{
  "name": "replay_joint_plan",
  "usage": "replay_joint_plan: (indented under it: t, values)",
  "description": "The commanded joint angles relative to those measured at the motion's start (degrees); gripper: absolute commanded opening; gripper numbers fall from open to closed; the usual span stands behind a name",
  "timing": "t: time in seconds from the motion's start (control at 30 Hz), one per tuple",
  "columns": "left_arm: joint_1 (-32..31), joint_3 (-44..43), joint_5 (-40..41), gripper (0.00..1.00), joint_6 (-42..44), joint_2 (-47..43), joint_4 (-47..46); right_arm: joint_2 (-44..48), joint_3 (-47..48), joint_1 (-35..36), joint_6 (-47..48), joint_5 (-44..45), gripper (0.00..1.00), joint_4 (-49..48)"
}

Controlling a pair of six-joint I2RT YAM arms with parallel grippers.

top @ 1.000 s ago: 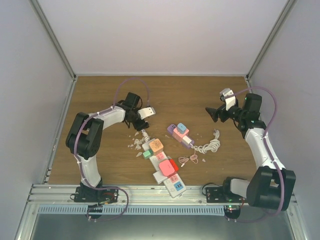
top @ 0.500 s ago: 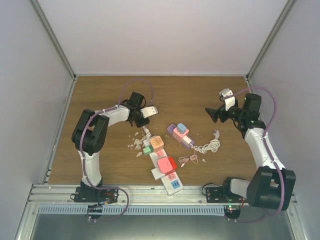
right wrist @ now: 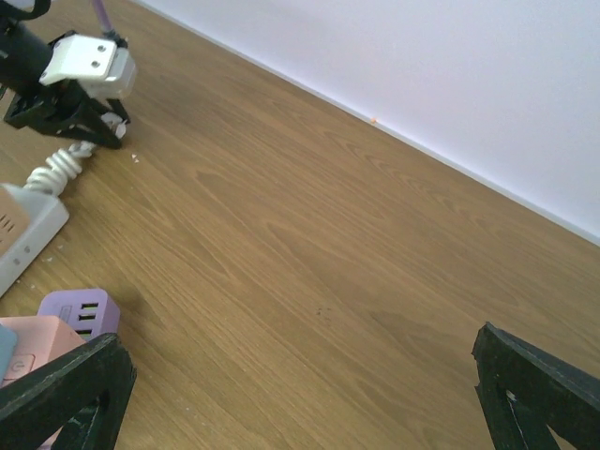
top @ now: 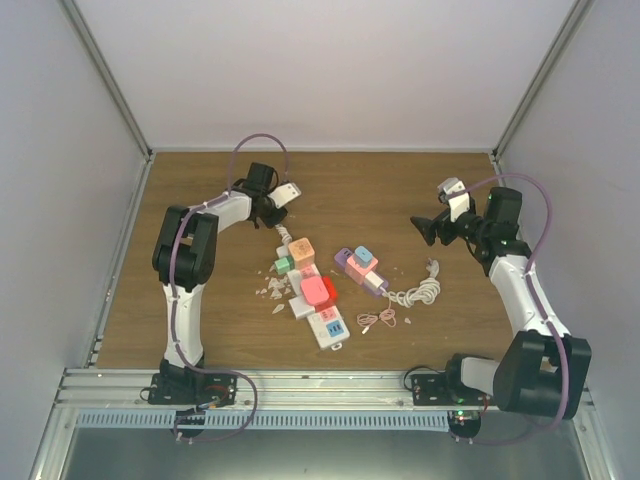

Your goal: Pull the plug off the socket

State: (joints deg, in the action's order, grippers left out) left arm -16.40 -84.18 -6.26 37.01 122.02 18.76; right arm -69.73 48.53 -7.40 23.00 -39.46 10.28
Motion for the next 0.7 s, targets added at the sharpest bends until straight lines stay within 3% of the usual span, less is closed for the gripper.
replay_joint_plan:
  t: [0.0, 0.27, 0.4, 0.43, 0.57, 0.67]
  values:
    - [4.4, -6.2, 4.6, 0.35, -2.5, 5.3, -3.8, -0.7, -0.6, 0.5, 1.0, 0.2, 1.0, 0.2]
    - [10.2, -15.2, 1.1, 0.35, -5.9, 11.0, 0.3, -1.7, -0.1, 0.5, 1.0, 0.9, 1.0, 0.2]
    - [11.6, -16.1, -1.3, 0.4, -5.4, 11.3, 1.4, -2.4, 1.4, 0.5, 1.4, 0.0, 1.0, 0.6]
    - [11.7, -16.1, -1.6, 0.44, -5.1, 11.2, 1.7, -2.5, 2.1, 0.5, 1.5, -0.3, 1.0, 0.8]
    - [11.8, -14.1, -3.7, 0.74, -4.4, 7.4, 1.8, -4.1, 6.5, 0.7, 2.0, -2.4, 1.0, 3.1]
    - [12.2, -9.8, -5.4, 0.84, -4.6, 2.0, 0.3, -6.1, 10.4, 1.4, 2.1, -3.5, 1.0, 4.3]
